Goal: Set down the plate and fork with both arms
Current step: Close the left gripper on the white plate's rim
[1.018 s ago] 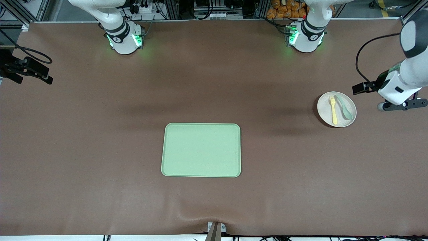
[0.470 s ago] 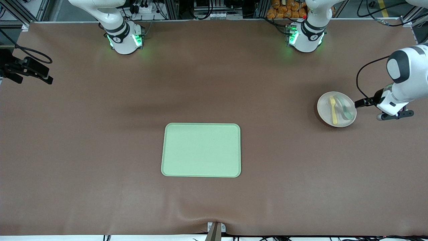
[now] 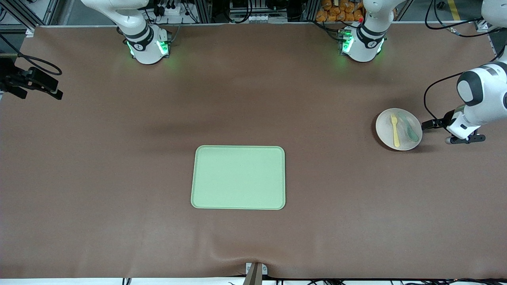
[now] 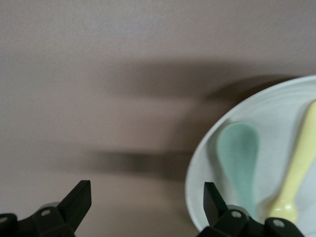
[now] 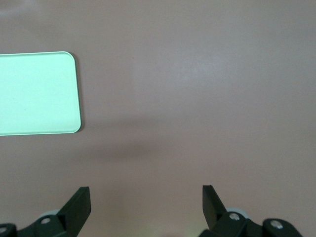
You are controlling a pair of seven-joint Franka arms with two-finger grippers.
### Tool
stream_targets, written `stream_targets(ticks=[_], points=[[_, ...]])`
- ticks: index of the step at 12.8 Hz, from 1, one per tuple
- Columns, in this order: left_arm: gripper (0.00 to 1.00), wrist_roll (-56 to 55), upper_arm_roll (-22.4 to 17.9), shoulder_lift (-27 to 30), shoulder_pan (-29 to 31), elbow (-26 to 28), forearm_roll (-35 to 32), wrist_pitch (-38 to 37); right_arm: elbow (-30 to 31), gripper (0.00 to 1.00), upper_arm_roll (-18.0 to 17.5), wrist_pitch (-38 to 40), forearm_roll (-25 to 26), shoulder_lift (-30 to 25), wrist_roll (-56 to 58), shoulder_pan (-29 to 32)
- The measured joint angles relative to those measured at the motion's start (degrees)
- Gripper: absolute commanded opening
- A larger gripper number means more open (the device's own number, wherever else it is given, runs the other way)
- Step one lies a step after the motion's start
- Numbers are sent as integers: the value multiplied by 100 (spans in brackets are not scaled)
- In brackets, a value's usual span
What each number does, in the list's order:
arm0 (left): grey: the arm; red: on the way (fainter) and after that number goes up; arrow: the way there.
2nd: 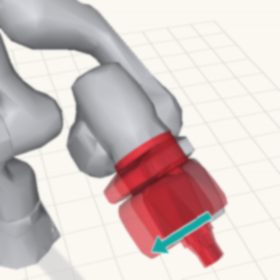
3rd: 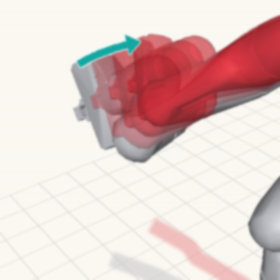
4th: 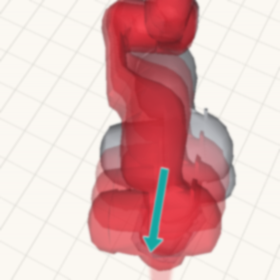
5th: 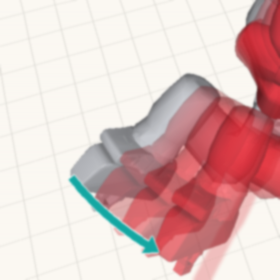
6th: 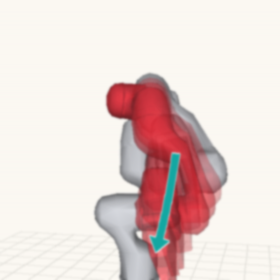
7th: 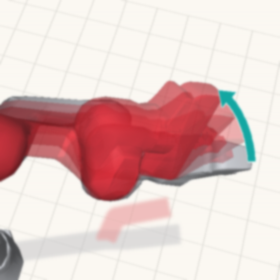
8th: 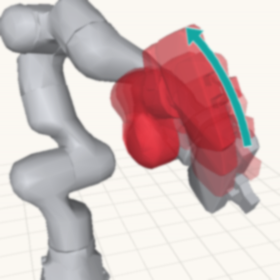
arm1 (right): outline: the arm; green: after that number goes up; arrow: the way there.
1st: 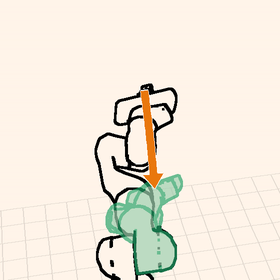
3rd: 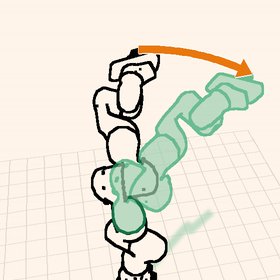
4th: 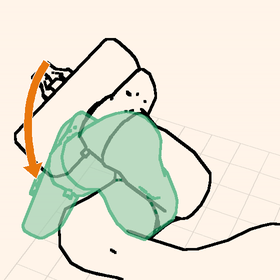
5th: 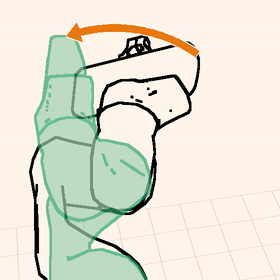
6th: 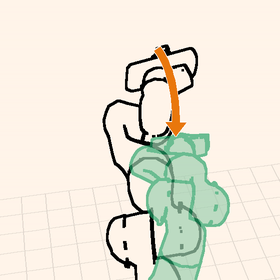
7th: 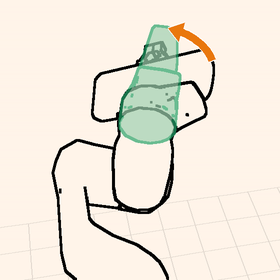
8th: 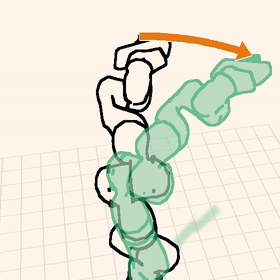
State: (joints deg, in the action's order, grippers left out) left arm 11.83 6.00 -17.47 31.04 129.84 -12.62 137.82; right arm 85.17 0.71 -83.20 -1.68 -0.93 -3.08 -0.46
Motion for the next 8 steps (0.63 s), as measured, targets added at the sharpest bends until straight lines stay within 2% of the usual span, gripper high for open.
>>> stream_targets(ticks=[5,8], points=[[100,72,31,-295,158,-3,-126,292,0,100,0,0,0,0,0,0],[100,345,71,-265,158,-38,-133,301,0,100,0,0,0,0,0,0]])
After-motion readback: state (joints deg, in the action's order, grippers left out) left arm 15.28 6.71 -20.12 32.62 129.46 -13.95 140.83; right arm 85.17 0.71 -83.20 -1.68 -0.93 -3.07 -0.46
